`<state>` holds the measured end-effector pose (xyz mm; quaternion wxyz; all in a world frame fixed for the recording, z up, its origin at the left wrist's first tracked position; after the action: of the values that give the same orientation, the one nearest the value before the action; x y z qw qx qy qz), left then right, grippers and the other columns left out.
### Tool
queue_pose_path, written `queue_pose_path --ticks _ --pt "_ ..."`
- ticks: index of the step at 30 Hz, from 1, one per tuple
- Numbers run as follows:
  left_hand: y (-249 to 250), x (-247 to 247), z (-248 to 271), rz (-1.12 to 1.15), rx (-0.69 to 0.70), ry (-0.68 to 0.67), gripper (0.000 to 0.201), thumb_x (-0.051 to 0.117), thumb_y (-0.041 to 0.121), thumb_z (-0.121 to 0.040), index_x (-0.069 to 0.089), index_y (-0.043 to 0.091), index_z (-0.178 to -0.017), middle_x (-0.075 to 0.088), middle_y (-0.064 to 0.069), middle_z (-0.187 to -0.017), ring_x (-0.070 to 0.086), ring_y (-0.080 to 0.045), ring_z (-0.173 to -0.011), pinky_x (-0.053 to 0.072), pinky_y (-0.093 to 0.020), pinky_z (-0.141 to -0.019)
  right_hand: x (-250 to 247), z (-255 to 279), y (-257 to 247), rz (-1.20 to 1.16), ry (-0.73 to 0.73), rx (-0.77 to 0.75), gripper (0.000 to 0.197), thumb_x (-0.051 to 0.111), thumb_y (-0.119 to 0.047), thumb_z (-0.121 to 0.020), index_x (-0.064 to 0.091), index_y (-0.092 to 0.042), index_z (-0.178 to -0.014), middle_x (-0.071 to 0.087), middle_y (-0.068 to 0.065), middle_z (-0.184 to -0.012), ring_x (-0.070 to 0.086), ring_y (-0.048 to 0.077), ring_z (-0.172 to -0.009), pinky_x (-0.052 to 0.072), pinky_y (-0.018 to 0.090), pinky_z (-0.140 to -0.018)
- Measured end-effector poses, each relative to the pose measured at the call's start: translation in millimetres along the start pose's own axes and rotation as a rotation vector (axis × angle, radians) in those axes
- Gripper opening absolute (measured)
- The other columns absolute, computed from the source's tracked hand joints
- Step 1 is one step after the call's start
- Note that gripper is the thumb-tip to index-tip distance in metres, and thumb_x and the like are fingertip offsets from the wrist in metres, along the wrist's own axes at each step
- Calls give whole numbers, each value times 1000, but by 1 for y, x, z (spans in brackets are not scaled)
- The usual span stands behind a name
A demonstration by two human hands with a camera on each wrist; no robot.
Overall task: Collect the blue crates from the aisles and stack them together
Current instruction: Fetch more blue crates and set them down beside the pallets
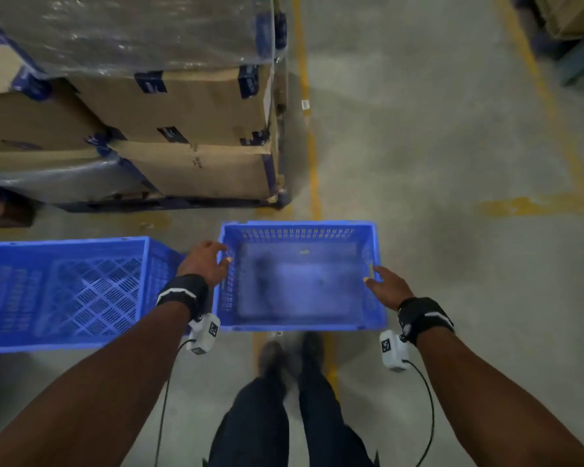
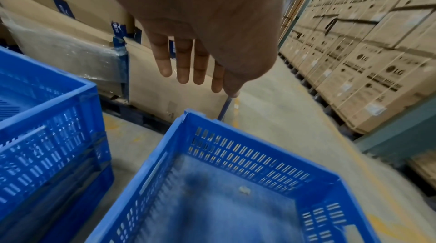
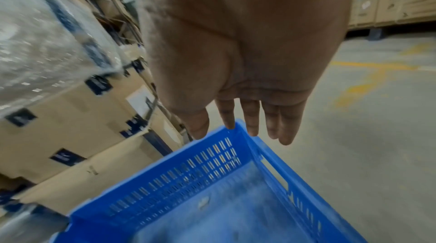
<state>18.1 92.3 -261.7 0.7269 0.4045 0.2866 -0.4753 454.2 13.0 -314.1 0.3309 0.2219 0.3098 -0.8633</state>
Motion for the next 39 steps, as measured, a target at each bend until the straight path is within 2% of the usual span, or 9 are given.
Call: queue_pose_path --ticks 7,16,19,21,24,29,32,36,39 --pt "-44 46 -95 -119 -114 -76 54 59 39 -95 50 11 -140 48 -21 -141 48 -42 -128 42 -50 -105 11 -87 42 -63 129 196 84 64 -54 -79 44 -6 -146 52 25 -143 53 40 -128 43 43 -105" --pt "-105 126 -121 214 -448 -164 84 40 68 -95 47 -1 -141 47 -29 -146 45 -41 -136 35 -40 -111 26 -135 59 -181 189 330 61 60 -46 -96 53 5 -129 56 32 -132 55 46 -121 42 43 -98" --pt "-116 140 -116 379 -597 -151 84 32 69 -97 54 -3 -134 52 -31 -139 50 -42 -132 36 -40 -110 36 -157 83 -297 180 379 84 49 -80 -77 63 -2 -104 67 27 -105 66 42 -95 51 44 -86" --pt "-117 159 -116 618 -634 -188 86 31 75 -93 66 -3 -109 67 -29 -103 69 -38 -95 53 -43 -88 44 -166 92 -496 165 399 84 50 -81 -78 66 -1 -99 69 25 -92 65 35 -73 51 40 -72" --pt "-124 188 -119 973 -684 -244 92 34 90 -74 61 2 -79 60 -19 -68 59 -27 -49 48 -33 -54 58 -169 90 -737 -4 451 98 51 -90 -56 62 -1 -96 65 20 -88 63 31 -71 46 35 -64" --pt "-113 197 -119 1175 -677 -369 93 20 84 -87 62 1 -91 74 -14 -71 72 -26 -58 50 -36 -71 78 -174 92 -846 -242 433 115 61 -97 -32 64 -6 -102 74 20 -102 73 35 -84 50 39 -80" --pt "-107 201 -118 1169 -647 -397 108 38 97 -63 64 0 -101 77 -16 -86 75 -29 -72 53 -39 -79 78 -174 91 -833 -257 402 127 63 -98 -18 66 -5 -105 76 20 -102 75 37 -83 51 39 -80" --pt "-103 194 -112 1149 -664 -345 95 28 93 -75 63 4 -72 64 -17 -63 61 -27 -51 47 -29 -54 65 -167 87 -824 -170 378 104 56 -101 -28 57 -7 -72 67 17 -68 63 30 -49 46 29 -49" --pt "-100 176 -110 1145 -639 -217 77 29 90 -81 45 17 -62 36 -2 -54 32 -16 -39 25 -19 -39 59 -157 80 -850 -85 352 82 41 -97 -64 40 -15 -60 34 7 -50 29 20 -33 24 23 -40"
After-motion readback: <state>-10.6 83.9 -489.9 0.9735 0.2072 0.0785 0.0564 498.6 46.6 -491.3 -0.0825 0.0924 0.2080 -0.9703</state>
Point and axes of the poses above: each hand's wrist, its own z-axis away from the middle knuckle, its own x-axis out of the palm, y = z × x, the point moved 10 cm from there along -z, towards the middle knuckle
